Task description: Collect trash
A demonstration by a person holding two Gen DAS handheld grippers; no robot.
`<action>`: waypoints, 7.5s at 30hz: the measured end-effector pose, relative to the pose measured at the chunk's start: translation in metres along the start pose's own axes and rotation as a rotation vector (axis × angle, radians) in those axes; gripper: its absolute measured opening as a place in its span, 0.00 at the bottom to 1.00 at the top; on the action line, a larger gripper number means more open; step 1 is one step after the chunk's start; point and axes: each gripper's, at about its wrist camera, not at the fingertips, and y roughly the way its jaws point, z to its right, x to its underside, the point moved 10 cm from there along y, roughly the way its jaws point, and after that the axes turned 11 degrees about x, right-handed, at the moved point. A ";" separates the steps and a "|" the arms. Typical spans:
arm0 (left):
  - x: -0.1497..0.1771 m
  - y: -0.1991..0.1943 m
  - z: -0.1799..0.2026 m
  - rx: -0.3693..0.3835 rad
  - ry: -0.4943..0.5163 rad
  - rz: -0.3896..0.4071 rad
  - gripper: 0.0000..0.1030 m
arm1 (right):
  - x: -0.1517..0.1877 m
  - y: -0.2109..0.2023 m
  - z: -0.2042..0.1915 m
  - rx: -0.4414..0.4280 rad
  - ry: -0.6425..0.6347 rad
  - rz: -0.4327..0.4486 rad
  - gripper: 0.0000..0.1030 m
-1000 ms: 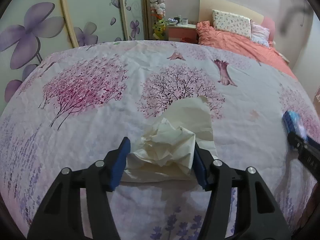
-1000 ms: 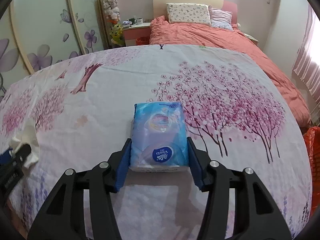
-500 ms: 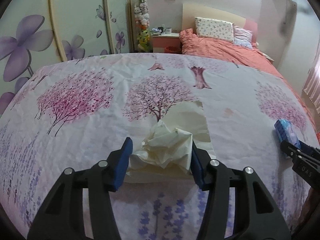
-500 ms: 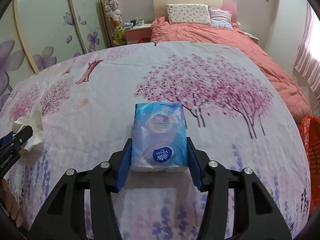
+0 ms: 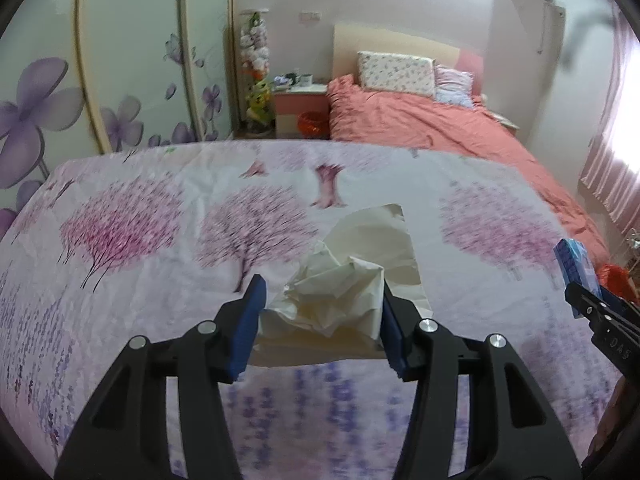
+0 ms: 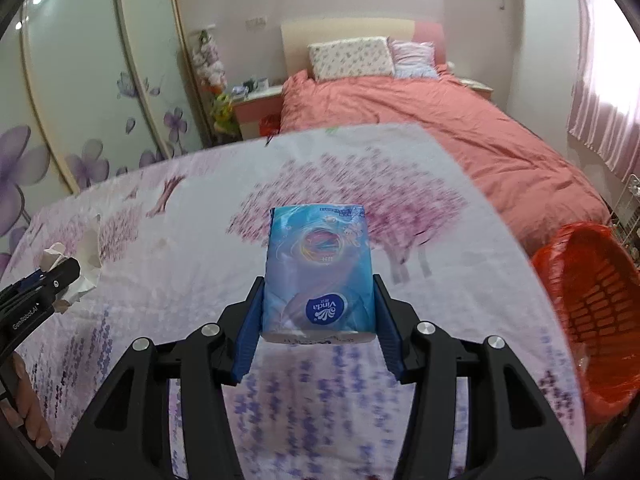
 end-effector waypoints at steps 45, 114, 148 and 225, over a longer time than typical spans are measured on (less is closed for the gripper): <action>0.031 0.000 0.413 0.501 0.370 -0.042 0.51 | 0.001 -0.056 0.279 0.224 0.341 0.130 0.50; 0.108 -0.135 0.208 0.161 0.224 0.209 0.96 | 0.076 -0.168 0.234 0.455 0.271 0.306 0.98; 0.159 -0.153 0.170 0.090 0.111 0.132 0.96 | 0.123 -0.166 0.196 0.507 0.216 0.174 0.98; 0.158 -0.178 0.186 0.073 0.140 0.171 0.96 | 0.125 -0.175 0.193 0.497 0.233 0.180 0.98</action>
